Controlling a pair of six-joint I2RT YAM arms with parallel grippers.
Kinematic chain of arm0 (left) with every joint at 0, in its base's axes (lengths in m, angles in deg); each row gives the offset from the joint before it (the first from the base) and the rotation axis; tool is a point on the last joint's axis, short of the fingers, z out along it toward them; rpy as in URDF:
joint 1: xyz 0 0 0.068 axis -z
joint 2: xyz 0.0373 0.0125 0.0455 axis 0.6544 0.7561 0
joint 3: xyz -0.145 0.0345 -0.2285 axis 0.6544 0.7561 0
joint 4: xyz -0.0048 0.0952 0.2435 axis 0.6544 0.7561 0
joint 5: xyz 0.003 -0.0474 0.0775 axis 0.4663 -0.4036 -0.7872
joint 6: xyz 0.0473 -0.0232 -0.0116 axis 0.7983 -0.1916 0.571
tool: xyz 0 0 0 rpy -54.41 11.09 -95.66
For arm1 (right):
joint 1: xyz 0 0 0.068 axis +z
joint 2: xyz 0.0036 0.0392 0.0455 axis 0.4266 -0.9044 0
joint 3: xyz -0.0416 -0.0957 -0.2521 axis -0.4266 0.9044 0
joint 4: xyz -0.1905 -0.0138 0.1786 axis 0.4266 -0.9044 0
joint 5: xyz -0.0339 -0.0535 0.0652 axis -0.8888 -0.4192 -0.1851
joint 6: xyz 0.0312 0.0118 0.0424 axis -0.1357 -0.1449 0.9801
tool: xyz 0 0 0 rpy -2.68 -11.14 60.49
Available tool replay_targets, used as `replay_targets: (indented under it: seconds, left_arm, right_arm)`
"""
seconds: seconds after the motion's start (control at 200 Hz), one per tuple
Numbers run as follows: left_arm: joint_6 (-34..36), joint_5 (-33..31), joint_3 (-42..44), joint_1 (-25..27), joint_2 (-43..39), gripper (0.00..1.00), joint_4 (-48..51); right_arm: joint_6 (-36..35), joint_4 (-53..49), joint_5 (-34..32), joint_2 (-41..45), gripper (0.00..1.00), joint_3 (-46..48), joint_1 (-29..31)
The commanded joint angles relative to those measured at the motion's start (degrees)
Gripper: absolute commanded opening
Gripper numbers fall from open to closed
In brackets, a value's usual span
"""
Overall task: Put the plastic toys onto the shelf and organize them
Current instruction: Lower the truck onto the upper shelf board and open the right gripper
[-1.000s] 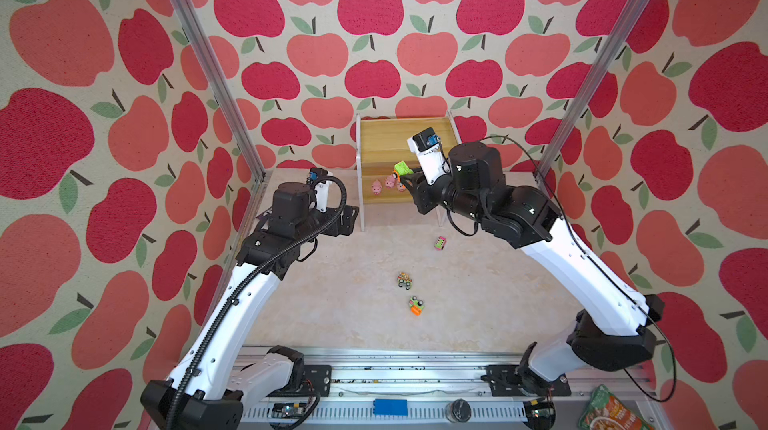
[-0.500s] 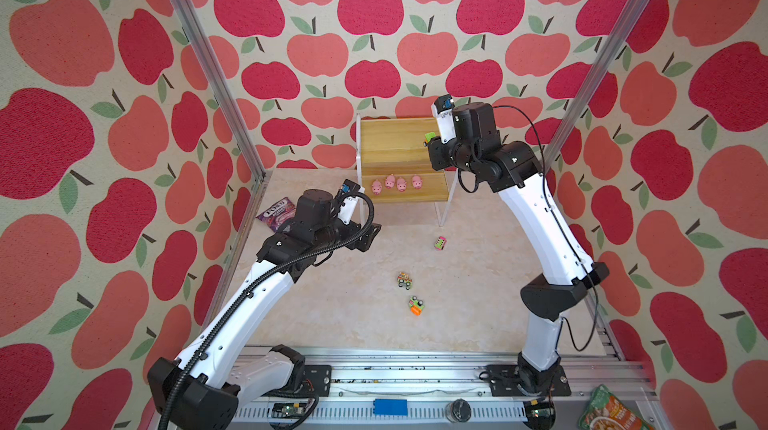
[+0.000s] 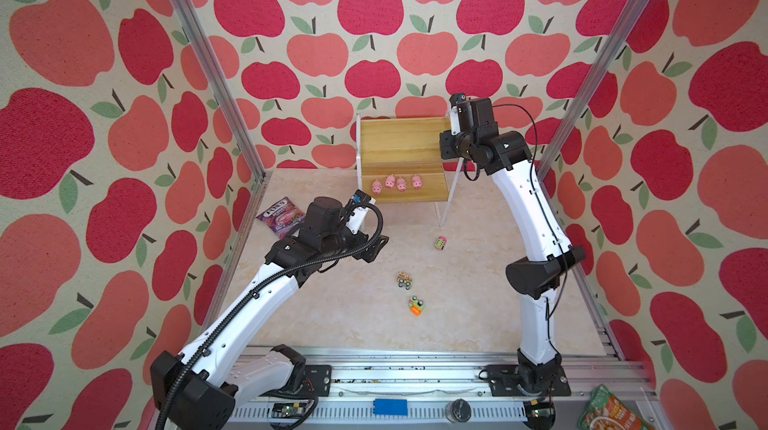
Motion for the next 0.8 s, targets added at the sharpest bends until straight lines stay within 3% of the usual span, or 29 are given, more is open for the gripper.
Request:
replay_targets:
  seconds: [0.0, 0.795]
  left_arm:
    - [1.2, 1.0, 0.5, 0.2, 0.3, 0.99, -1.5]
    - [1.3, 0.6, 0.7, 0.2, 0.9, 0.99, -1.5]
  right_arm:
    - [1.1, 2.1, -0.7, -1.0, 0.24, -2.0, -0.3]
    - [2.0, 4.5, -2.5, -5.4, 0.27, -4.2, -0.7]
